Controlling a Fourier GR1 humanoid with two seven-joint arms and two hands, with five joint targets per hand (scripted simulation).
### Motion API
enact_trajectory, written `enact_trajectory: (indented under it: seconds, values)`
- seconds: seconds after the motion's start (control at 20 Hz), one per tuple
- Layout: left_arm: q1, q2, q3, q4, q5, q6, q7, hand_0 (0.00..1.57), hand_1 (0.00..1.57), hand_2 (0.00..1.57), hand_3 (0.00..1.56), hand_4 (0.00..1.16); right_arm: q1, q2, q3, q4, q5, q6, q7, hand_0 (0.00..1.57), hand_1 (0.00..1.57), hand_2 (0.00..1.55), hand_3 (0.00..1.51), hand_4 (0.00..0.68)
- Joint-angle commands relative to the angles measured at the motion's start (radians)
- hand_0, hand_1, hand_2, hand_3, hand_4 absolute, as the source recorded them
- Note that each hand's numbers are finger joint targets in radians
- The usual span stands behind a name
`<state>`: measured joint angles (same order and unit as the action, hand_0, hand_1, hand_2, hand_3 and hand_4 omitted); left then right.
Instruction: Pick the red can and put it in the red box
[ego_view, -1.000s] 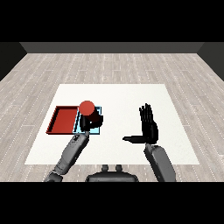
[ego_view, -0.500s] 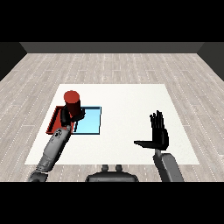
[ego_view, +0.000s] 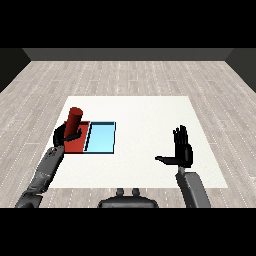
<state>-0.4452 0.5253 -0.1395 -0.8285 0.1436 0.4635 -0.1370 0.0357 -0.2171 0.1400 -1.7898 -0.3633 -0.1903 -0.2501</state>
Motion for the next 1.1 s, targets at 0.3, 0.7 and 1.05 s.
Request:
enact_trajectory:
  seconds: [0.3, 0.7, 1.05]
  values:
    - [-0.205, 0.018, -0.021, 0.545, -0.117, -0.073, 0.106, 0.00, 0.00, 0.00, 0.00, 0.72, -0.069, 0.039, -0.009, 0.166, 0.028, 0.015, -0.079, 0.00, 0.00, 0.00, 0.00, 0.000]
    - [-0.242, -0.015, -0.081, 0.721, -0.194, -0.221, 0.080, 0.00, 0.00, 0.00, 0.00, 0.20, -0.115, 0.042, -0.039, 0.190, 0.010, 0.015, -0.061, 0.00, 0.00, 0.00, 0.00, 0.000]
    - [-0.225, -0.001, 0.161, 0.617, 0.029, -0.196, -0.192, 0.00, 0.00, 0.00, 0.00, 0.00, -0.113, 0.060, -0.039, 0.240, 0.003, 0.065, -0.132, 0.00, 0.00, 0.00, 0.00, 0.000]
